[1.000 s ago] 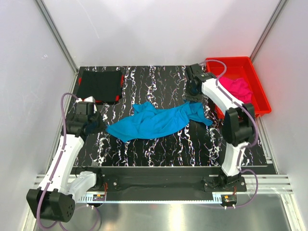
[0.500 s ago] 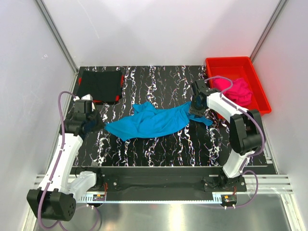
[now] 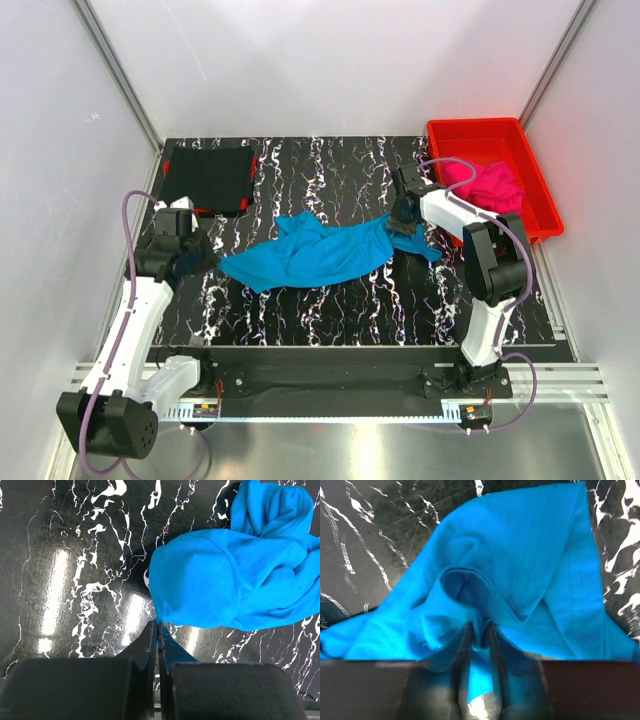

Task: Fold and stack the t-shirts
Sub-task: Flatten the tshirt out

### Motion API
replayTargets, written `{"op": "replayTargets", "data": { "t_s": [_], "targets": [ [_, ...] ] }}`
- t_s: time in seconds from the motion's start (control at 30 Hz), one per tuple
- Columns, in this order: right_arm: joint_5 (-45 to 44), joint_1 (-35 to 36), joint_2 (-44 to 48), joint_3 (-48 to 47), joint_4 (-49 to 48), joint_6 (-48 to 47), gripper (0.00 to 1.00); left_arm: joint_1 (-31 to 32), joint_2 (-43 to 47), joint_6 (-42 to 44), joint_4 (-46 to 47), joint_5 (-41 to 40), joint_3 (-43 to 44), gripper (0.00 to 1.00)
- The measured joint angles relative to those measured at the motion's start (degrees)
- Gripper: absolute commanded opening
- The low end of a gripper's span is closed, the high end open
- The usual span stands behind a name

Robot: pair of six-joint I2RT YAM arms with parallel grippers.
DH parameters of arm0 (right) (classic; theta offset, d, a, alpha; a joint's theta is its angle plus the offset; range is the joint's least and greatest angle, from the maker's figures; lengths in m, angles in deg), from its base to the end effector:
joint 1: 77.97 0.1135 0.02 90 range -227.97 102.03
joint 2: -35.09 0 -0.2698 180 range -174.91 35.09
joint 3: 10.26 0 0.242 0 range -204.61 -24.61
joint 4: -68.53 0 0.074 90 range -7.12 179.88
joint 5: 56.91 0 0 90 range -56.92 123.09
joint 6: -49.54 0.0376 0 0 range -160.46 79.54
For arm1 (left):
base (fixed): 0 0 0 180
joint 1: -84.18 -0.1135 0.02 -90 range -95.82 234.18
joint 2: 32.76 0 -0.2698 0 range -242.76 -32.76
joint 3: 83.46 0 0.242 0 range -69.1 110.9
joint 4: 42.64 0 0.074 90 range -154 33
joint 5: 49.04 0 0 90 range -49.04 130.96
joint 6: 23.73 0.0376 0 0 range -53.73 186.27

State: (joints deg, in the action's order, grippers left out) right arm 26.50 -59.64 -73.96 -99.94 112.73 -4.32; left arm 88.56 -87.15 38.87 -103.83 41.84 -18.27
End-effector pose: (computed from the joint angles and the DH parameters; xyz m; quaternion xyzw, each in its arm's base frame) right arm 0.3677 0.1173 0.1885 0.1634 0.9582 0.0547 0.2285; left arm 0.1712 -0.0137 0.2922 -0.1852 0.9224 -0.0997 0.3239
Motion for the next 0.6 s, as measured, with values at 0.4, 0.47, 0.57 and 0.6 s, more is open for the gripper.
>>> {"op": "replayTargets", "data": {
  "t_s": [0.4, 0.47, 0.57, 0.6],
  "targets": [
    [-3.0, 0.0, 8.1, -2.5, 16.5, -6.1, 0.00, 0.0, -2.0, 0.9, -2.0, -6.1, 5.7, 0.00],
    [-3.3, 0.0, 13.7, -0.6, 21.2, -7.1, 0.00, -0.1, -2.1, 1.0, -2.0, -6.9, 6.5, 0.00],
    [-4.0, 0.0, 19.1, -0.3, 28.3, -8.4, 0.00, -0.3, -2.4, 1.1, -2.0, -8.0, 6.6, 0.00],
    [-4.5, 0.0, 20.1, -0.3, 30.4, -8.9, 0.00, -0.3, -2.5, 1.1, -2.0, -8.5, 6.5, 0.00]
  ]
}}
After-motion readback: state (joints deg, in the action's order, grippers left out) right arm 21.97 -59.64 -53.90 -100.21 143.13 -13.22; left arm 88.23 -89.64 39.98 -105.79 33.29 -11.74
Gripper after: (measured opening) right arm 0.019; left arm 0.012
